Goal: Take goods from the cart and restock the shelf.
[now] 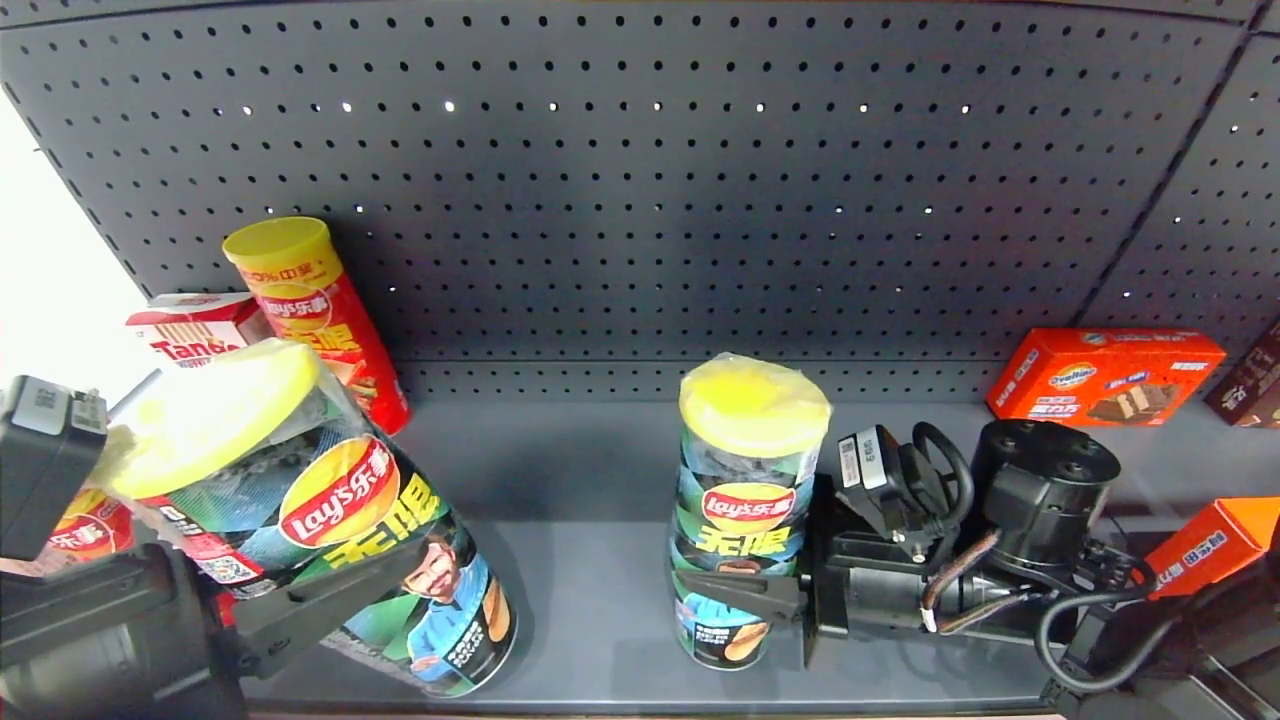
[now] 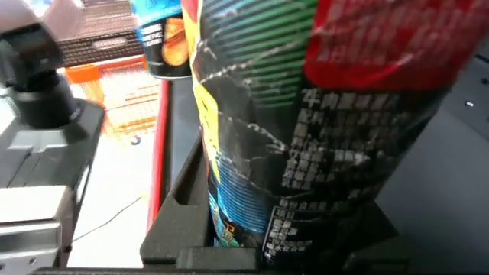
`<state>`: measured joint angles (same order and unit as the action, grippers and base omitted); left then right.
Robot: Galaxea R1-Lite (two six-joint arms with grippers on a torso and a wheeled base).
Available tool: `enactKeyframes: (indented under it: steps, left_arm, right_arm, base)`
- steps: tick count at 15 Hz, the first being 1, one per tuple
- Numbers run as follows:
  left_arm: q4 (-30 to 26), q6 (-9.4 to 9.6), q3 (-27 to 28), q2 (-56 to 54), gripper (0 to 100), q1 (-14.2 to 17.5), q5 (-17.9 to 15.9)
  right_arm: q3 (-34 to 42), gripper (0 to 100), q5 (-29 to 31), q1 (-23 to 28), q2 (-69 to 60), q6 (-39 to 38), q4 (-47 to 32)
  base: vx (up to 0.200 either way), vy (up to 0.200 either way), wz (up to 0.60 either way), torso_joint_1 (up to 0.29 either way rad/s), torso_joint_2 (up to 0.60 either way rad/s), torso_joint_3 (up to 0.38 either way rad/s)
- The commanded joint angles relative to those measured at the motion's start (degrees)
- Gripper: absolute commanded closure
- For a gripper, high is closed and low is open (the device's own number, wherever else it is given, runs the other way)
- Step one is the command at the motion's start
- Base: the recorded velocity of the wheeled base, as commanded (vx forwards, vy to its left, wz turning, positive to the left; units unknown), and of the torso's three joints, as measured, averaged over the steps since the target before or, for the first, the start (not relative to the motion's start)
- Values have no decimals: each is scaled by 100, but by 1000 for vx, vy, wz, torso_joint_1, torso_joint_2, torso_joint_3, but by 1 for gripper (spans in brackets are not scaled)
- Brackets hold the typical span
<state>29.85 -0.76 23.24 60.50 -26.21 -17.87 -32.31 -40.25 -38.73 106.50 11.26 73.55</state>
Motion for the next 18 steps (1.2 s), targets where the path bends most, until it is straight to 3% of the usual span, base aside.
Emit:
enactKeyframes:
  steps: [1,2,9,14,18]
  left_arm:
    - [3,-4,-21,5,100,2,3]
    - [3,-4,-12,5,100,2,3]
    - [3,-4,-21,-12,100,2,12]
    - [12,-4,32,-3,100,2,12]
    - [12,-4,85,-30,100,2,3]
  right_arm:
    - [58,100,18,-21,-6,34,-16]
    - [84,0,26,-29,-24,60,-16]
    - [409,0,193,23,-595,-63,151]
    - [1578,0,334,489,-2291,-379,142]
    - [2132,0,1283,2308,-4172,-432,-332]
  base:
    - [0,0,0,0,0,0]
    - [0,0,0,0,0,0]
    - [0,0,0,0,0,0]
    - [0,0,0,0,0,0]
    - [0,0,0,0,0,0]
